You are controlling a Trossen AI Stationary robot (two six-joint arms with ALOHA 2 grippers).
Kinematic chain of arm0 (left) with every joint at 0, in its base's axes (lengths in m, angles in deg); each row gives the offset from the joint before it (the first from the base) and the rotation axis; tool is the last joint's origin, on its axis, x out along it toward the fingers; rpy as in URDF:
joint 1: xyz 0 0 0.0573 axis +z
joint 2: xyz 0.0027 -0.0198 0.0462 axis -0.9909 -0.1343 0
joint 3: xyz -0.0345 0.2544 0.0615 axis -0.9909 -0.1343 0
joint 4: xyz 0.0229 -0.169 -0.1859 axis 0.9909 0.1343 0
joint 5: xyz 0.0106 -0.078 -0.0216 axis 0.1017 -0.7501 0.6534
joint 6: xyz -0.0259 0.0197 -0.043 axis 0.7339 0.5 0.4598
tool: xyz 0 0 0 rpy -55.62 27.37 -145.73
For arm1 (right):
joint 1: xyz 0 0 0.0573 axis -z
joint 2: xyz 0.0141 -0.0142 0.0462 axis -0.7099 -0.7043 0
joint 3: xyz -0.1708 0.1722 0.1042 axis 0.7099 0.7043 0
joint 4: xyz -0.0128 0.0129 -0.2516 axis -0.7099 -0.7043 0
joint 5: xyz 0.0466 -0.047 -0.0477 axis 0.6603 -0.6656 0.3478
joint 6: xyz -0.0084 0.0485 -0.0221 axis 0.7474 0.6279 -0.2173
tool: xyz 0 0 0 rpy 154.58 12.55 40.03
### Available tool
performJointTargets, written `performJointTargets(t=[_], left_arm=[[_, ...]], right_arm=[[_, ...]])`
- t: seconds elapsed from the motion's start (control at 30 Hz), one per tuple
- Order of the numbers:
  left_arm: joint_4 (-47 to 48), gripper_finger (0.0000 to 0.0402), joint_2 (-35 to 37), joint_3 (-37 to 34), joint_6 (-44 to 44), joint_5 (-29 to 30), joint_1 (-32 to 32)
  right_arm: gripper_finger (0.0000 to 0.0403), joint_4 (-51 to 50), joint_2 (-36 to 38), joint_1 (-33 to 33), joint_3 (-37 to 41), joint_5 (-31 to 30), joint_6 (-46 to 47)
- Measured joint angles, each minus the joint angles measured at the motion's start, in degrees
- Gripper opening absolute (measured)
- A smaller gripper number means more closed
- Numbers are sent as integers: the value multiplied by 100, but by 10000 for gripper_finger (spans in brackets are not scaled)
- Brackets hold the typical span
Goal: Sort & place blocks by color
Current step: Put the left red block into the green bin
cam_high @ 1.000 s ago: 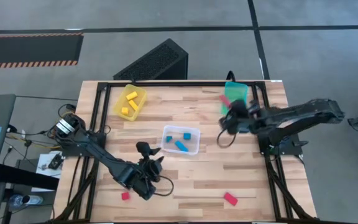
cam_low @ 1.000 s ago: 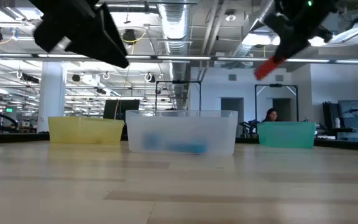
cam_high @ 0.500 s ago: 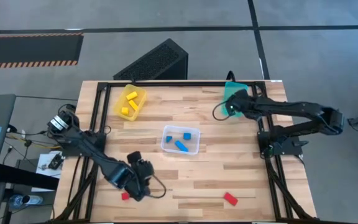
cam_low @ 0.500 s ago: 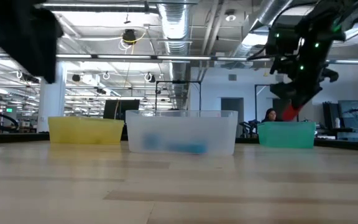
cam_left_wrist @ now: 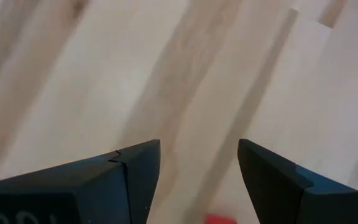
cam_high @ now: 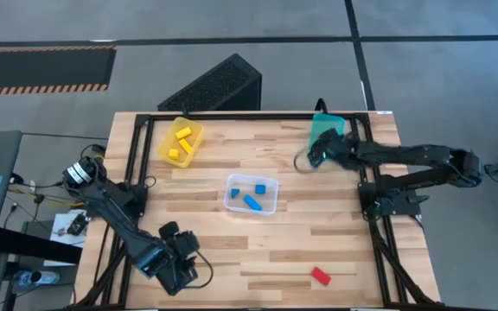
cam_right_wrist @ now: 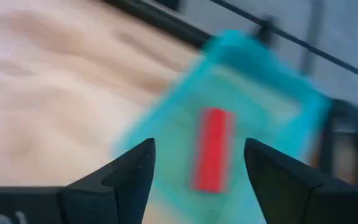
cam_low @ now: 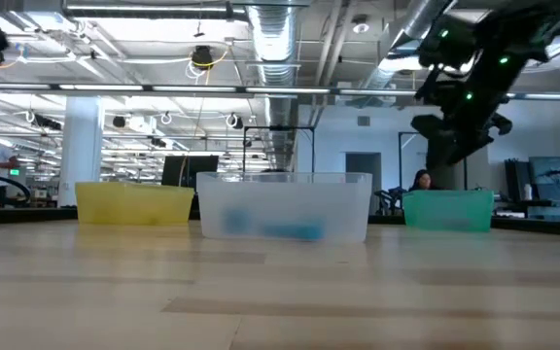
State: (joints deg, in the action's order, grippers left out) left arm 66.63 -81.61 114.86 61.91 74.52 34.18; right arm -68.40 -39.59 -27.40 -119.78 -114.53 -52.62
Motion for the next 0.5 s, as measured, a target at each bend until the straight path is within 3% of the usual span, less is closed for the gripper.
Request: performJointTargets(t=[0.27,0.5], left_arm=[[-320,200,-35,0,671,-261,-743],[-314,200,-449,-11,864,-393,-1271]], right_arm=[[276,1163,256,-2035,448,-110,651],[276,1720,265,-2632,396,-120,469]])
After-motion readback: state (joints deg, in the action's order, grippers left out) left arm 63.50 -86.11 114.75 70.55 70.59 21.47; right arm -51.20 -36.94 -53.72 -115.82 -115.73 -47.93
